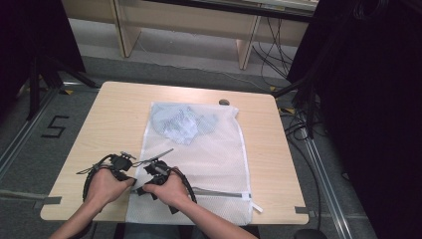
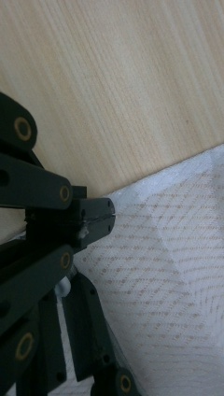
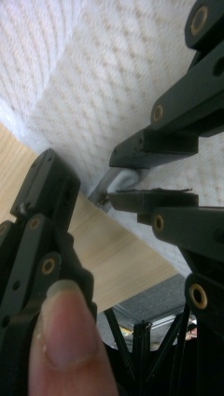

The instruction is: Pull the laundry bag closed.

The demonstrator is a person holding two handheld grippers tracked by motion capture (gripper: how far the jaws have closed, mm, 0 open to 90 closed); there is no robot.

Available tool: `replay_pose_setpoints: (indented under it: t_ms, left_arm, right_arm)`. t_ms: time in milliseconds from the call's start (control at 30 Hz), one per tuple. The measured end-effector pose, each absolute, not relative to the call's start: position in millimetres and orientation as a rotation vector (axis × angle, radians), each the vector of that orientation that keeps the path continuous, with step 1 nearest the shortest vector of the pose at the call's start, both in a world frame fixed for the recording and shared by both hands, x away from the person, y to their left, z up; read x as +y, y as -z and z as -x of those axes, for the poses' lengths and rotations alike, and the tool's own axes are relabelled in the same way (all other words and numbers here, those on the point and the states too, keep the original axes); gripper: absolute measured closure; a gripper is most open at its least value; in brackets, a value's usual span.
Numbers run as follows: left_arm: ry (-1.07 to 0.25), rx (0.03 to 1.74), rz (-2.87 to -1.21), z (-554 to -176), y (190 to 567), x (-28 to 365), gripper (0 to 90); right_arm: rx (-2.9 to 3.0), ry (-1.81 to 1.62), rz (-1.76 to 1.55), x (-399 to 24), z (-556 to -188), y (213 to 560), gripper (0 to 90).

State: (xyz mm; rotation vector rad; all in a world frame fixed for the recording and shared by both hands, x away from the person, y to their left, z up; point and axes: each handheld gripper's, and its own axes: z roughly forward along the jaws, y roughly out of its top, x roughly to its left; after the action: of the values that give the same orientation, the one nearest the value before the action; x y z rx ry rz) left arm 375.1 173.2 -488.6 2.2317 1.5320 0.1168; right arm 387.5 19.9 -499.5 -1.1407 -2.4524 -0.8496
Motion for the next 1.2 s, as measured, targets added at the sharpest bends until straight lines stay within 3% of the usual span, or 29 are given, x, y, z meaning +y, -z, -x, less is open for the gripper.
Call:
replay_pose_setpoints:
  t_ms: [333,367,400,500,633,733,933,1000,1200]
  left_arm:
    - [-0.117,1.529,-2.228,-375,489,174,89.8]
    - [-0.088,1.465,-2.341,-377,485,180,89.8]
    - [-0.118,1.531,-2.225,-375,489,174,89.8]
    - [-0.12,1.527,-2.225,-375,489,174,89.8]
    - [-0.133,1.508,-2.247,-374,489,172,89.8]
    - [-0.187,1.391,-2.339,-375,488,173,89.7]
    - [-0.247,1.374,-2.326,-370,490,169,89.8]
    - [-0.239,1.316,-2.399,-371,488,172,89.8]
    - [-0.247,1.322,-2.358,-370,490,171,89.9]
  right_arm:
    - [-2.478,0.873,1.106,27,-389,498,82.2]
    - [-2.495,0.883,1.094,28,-389,499,82.4]
    - [-2.475,0.84,1.138,28,-388,495,82.4]
    - [-2.482,0.872,1.1,30,-389,498,82.4]
    - [-2.498,0.882,1.074,30,-389,500,86.5]
    - [-2.504,0.877,1.083,30,-387,501,86.7]
    - [-2.481,0.863,1.126,25,-387,499,86.9]
    - [-2.48,0.869,1.131,22,-389,499,86.9]
    - [-2.446,0.851,1.202,17,-389,497,87.0]
